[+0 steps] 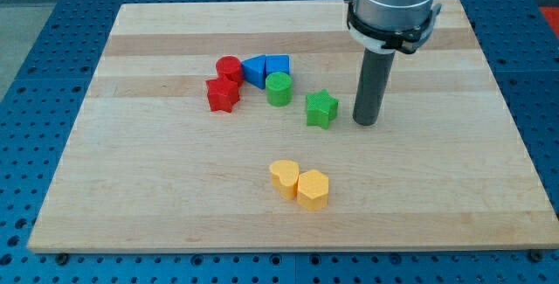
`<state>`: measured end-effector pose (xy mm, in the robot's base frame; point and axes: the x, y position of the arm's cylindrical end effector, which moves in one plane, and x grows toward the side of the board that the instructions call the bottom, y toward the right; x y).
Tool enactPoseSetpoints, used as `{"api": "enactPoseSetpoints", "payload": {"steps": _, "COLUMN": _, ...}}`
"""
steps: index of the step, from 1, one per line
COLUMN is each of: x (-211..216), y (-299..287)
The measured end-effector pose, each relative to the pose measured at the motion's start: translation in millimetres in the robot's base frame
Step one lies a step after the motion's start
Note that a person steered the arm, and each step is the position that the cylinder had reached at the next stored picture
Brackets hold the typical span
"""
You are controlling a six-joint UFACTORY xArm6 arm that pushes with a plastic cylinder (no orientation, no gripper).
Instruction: Push the green star towards the green circle
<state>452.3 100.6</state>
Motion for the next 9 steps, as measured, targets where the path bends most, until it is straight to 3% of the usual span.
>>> {"api": "enactPoseSetpoints", "payload": {"steps": 6, "x": -18.2, "y": -50.4}}
{"api": "enactPoseSetpoints", "payload": {"steps": 9, "x": 3.6, "y": -57.9}}
